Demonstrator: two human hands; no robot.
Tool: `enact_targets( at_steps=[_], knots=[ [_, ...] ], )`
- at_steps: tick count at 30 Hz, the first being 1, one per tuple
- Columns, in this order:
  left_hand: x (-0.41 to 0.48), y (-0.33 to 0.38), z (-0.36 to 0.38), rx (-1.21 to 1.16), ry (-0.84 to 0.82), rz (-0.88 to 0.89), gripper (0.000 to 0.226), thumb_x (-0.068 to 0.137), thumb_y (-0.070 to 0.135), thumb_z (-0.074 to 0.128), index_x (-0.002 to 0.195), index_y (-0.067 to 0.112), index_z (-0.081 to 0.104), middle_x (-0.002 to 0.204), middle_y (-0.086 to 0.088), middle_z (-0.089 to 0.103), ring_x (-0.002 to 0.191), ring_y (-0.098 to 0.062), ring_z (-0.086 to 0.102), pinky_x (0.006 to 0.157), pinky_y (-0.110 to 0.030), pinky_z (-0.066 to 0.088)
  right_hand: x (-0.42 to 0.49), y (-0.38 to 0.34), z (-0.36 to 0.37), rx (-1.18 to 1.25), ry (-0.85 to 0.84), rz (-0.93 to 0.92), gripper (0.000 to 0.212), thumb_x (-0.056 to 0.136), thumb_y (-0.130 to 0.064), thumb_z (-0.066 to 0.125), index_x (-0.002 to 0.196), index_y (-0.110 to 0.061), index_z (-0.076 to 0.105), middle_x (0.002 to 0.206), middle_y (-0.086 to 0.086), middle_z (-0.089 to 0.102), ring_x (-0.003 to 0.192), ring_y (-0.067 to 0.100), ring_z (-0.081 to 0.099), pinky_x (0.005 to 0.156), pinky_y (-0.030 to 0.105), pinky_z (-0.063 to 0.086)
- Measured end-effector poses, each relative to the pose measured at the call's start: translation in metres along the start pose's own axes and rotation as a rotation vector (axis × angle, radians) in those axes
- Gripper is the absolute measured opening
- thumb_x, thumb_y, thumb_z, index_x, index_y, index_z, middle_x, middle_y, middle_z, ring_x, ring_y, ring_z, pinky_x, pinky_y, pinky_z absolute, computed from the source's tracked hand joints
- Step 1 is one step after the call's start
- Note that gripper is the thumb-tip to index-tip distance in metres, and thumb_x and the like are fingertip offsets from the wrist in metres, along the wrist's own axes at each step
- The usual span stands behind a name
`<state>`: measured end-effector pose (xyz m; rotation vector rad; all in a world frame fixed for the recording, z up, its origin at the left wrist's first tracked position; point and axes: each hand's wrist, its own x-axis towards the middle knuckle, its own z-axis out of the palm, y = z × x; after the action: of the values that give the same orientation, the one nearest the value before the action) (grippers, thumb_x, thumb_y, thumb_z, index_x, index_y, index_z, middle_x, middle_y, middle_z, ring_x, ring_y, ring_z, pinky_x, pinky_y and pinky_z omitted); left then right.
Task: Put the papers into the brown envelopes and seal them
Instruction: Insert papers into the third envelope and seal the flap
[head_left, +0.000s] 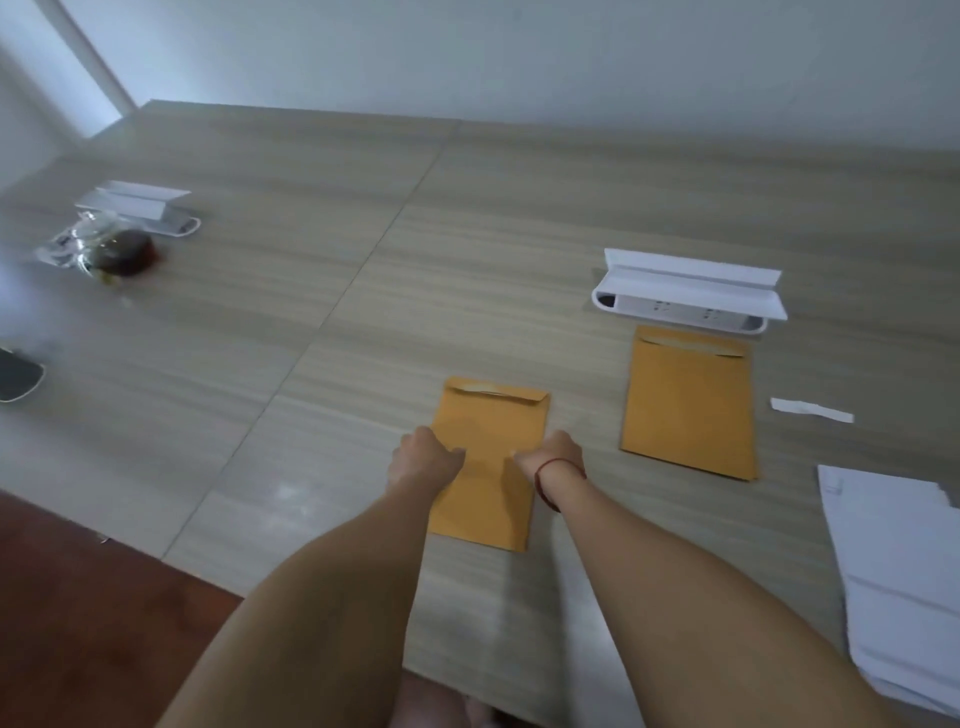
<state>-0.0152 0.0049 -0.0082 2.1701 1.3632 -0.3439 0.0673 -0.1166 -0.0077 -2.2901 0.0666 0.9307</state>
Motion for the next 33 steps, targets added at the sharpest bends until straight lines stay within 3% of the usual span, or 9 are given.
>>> enact_targets(
  at_steps=[2, 5, 13, 18, 21, 23, 26, 30, 33],
  knots=[
    [0.014, -0.012, 0.004, 0.009, 0.001, 0.009, 0.056, 0.086, 0.043, 0.064, 0.126, 0.006, 0.050, 0.127, -0.013, 0.051, 0.119, -0.031, 0.051, 0.093, -0.039, 0.046, 0.004, -0.002, 0.011, 0.012, 0.069, 0.055, 0.043, 0.083, -0.035, 0.071, 0.114, -0.008, 0.060, 0.119, 0.012, 0.064, 0.110, 0.032, 0.062, 0.082, 0.037, 0.053],
    [0.027, -0.018, 0.008, -0.004, 0.022, 0.012, 0.061, 0.082, 0.049, 0.066, 0.125, 0.010, 0.051, 0.128, -0.012, 0.049, 0.123, -0.031, 0.048, 0.101, -0.042, 0.045, 0.009, -0.004, 0.020, 0.061, 0.102, 0.135, 0.045, 0.081, -0.037, 0.074, 0.111, -0.006, 0.061, 0.117, 0.013, 0.066, 0.108, 0.033, 0.063, 0.079, 0.036, 0.051],
    [0.033, -0.021, 0.014, -0.145, 0.009, -0.068, 0.057, 0.078, 0.050, 0.068, 0.115, 0.009, 0.053, 0.116, -0.012, 0.060, 0.112, -0.033, 0.057, 0.094, -0.045, 0.051, 0.012, -0.004, 0.022, 0.154, 0.062, 0.186, 0.049, 0.084, -0.027, 0.072, 0.123, -0.001, 0.056, 0.127, 0.017, 0.060, 0.115, 0.036, 0.059, 0.093, 0.042, 0.052],
    [0.025, -0.008, 0.014, -0.294, 0.022, -0.095, 0.037, 0.088, 0.035, 0.061, 0.109, 0.005, 0.059, 0.108, -0.012, 0.067, 0.099, -0.034, 0.064, 0.087, -0.044, 0.055, 0.015, 0.007, 0.011, 0.109, 0.050, 0.119, 0.018, 0.087, -0.009, 0.063, 0.104, -0.003, 0.060, 0.112, 0.015, 0.065, 0.092, 0.028, 0.061, 0.071, 0.029, 0.047],
    [0.000, 0.011, 0.019, -0.335, 0.026, -0.052, 0.024, 0.091, 0.026, 0.058, 0.100, 0.003, 0.063, 0.100, -0.016, 0.068, 0.090, -0.033, 0.065, 0.078, -0.036, 0.053, 0.006, 0.026, -0.016, 0.114, 0.075, 0.110, 0.009, 0.087, -0.002, 0.056, 0.087, -0.008, 0.049, 0.096, 0.011, 0.058, 0.080, 0.025, 0.054, 0.067, 0.027, 0.042],
    [-0.020, 0.027, 0.029, -0.340, -0.012, 0.000, 0.021, 0.092, 0.019, 0.056, 0.095, 0.001, 0.065, 0.092, -0.020, 0.067, 0.083, -0.033, 0.065, 0.065, -0.032, 0.047, -0.002, 0.045, -0.037, 0.118, 0.106, 0.120, 0.010, 0.088, 0.001, 0.053, 0.087, -0.008, 0.047, 0.093, 0.010, 0.054, 0.080, 0.026, 0.052, 0.067, 0.027, 0.042],
    [-0.055, 0.053, 0.054, -0.304, -0.060, 0.061, 0.012, 0.090, 0.015, 0.055, 0.088, 0.005, 0.062, 0.077, -0.014, 0.062, 0.071, -0.028, 0.062, 0.061, -0.031, 0.043, -0.016, 0.083, -0.075, 0.130, 0.172, 0.157, 0.010, 0.088, 0.003, 0.051, 0.085, -0.006, 0.054, 0.097, 0.015, 0.060, 0.087, 0.031, 0.059, 0.069, 0.029, 0.044],
    [-0.108, 0.079, 0.106, -0.208, -0.075, 0.118, 0.020, 0.086, 0.013, 0.056, 0.069, 0.012, 0.047, 0.074, -0.009, 0.055, 0.065, -0.024, 0.056, 0.059, -0.031, 0.046, -0.034, 0.146, -0.119, 0.061, 0.261, 0.230, 0.022, 0.091, 0.002, 0.051, 0.110, 0.001, 0.062, 0.118, 0.018, 0.063, 0.111, 0.034, 0.061, 0.078, 0.033, 0.048],
    [-0.141, 0.087, 0.140, -0.136, -0.080, 0.131, 0.026, 0.085, 0.011, 0.058, 0.066, 0.015, 0.041, 0.089, -0.010, 0.059, 0.088, -0.030, 0.062, 0.071, -0.035, 0.054, -0.044, 0.186, -0.135, -0.032, 0.277, 0.238, 0.015, 0.093, 0.000, 0.049, 0.087, -0.003, 0.062, 0.109, 0.016, 0.067, 0.102, 0.031, 0.064, 0.070, 0.030, 0.045]
  ],
)
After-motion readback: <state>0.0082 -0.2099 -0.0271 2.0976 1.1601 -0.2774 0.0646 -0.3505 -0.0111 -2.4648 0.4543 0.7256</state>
